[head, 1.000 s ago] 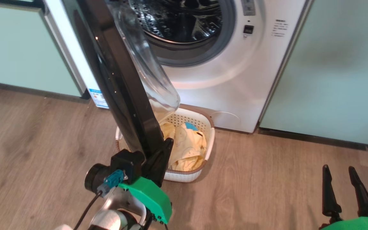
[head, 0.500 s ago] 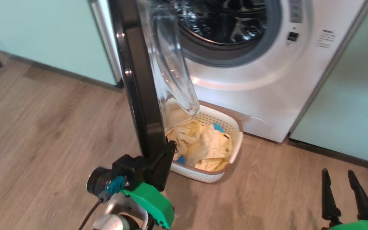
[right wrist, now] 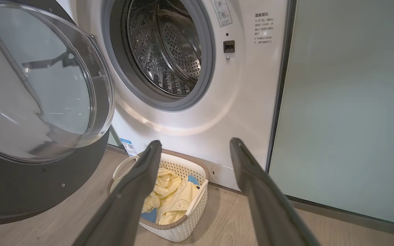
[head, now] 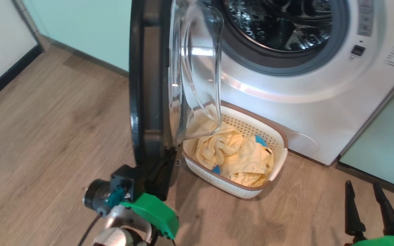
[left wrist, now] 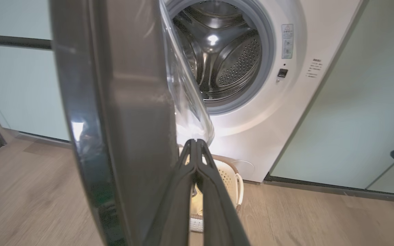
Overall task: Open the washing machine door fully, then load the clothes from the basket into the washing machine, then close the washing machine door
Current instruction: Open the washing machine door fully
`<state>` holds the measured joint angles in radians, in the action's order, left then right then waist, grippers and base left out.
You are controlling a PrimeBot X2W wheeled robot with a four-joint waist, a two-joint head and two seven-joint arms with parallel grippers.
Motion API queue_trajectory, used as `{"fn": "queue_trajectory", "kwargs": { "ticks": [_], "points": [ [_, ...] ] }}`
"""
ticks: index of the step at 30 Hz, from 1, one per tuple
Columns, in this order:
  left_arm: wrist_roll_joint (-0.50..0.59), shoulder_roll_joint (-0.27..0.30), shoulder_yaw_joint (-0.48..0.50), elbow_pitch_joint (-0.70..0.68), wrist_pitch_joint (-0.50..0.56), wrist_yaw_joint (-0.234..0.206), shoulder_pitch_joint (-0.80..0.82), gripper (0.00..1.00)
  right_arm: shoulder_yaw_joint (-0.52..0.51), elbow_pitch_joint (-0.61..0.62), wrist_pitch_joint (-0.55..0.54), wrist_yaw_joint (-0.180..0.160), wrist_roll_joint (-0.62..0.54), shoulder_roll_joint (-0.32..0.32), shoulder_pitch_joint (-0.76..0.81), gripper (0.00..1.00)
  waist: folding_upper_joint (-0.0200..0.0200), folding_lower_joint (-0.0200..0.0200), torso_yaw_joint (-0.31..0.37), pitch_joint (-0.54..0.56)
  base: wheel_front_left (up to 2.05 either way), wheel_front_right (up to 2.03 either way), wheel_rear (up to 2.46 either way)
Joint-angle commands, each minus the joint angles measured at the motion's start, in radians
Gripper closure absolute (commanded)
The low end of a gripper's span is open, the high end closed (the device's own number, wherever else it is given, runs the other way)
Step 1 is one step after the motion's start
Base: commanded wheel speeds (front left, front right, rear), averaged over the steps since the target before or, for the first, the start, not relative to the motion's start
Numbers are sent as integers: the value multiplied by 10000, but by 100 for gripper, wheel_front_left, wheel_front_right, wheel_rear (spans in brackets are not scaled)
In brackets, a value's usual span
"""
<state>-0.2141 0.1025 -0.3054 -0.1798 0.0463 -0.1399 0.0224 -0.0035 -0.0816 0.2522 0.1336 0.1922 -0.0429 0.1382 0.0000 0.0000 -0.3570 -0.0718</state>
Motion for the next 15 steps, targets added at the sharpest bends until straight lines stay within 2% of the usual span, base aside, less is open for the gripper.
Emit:
{"fn": "queue_trajectory", "kwargs": {
  "ticks": [1, 11, 15],
  "points": [
    [-21, 167, 595, -252, -153, -172, 303, 100, 140, 303, 95, -29, -107, -74, -268, 0, 0, 0, -221, -31, 0, 0, 0],
    [-81, 537, 1452, 152, -570, -561, 404, 100, 122, 287, 95, -29, -144, -74, -264, 0, 0, 0, -660, -37, 0, 0, 0],
    [-170, 787, 1853, 734, -801, -605, 639, 100, 161, 259, 95, -29, -150, -77, -277, 0, 0, 0, -669, -5, 0, 0, 0]
  ]
}}
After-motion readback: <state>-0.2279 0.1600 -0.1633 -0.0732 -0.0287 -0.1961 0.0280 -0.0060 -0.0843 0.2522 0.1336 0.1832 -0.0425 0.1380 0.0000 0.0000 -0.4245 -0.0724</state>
